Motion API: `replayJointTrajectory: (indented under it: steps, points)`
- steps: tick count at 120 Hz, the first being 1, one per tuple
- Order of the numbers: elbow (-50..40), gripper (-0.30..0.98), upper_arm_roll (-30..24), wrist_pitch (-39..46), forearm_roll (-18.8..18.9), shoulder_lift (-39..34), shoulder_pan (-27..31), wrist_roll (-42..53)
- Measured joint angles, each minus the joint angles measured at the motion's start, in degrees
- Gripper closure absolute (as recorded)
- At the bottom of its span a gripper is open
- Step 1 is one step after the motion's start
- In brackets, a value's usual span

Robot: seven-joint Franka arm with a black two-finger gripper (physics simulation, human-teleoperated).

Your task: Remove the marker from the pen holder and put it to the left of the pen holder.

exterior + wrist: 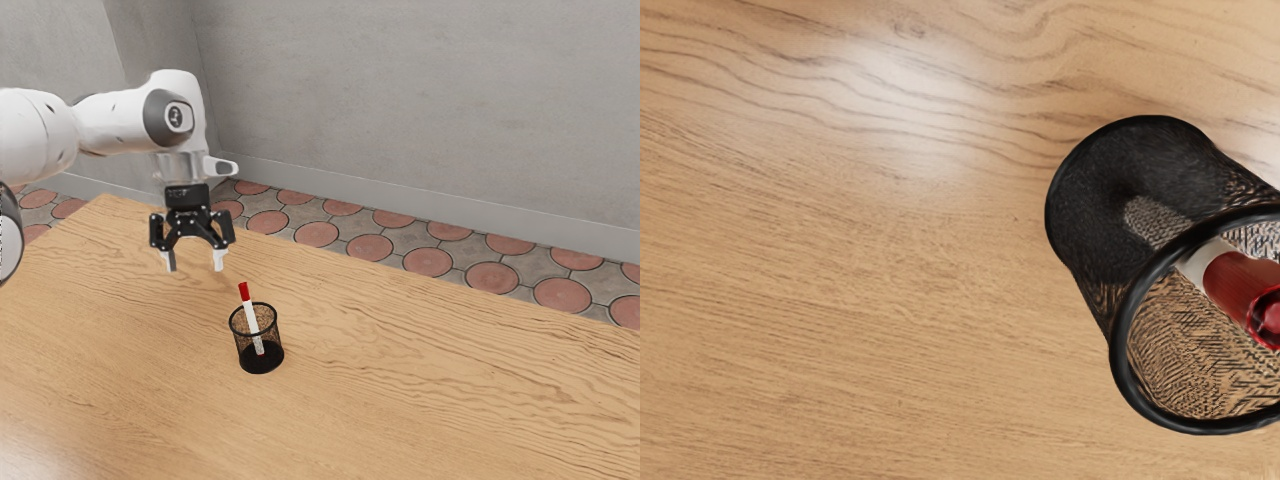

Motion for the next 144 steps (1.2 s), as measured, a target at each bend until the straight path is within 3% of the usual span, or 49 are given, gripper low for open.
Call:
replayJointTrajectory:
  steps: [18, 44, 101, 144]
  points:
    - [0.10, 0.00, -1.02, 3.35, -2.84, 2.16, -2.71, -3.36]
    - [0.15, 0.00, -2.34, 7.24, -3.89, 4.92, -2.44, -6.81]
    - [-9.72, 0.05, -1.90, 17.59, -7.02, 0.17, -3.65, -9.77]
    - [-9.86, 0.32, -1.61, 20.18, -7.75, -0.31, -4.06, -10.46]
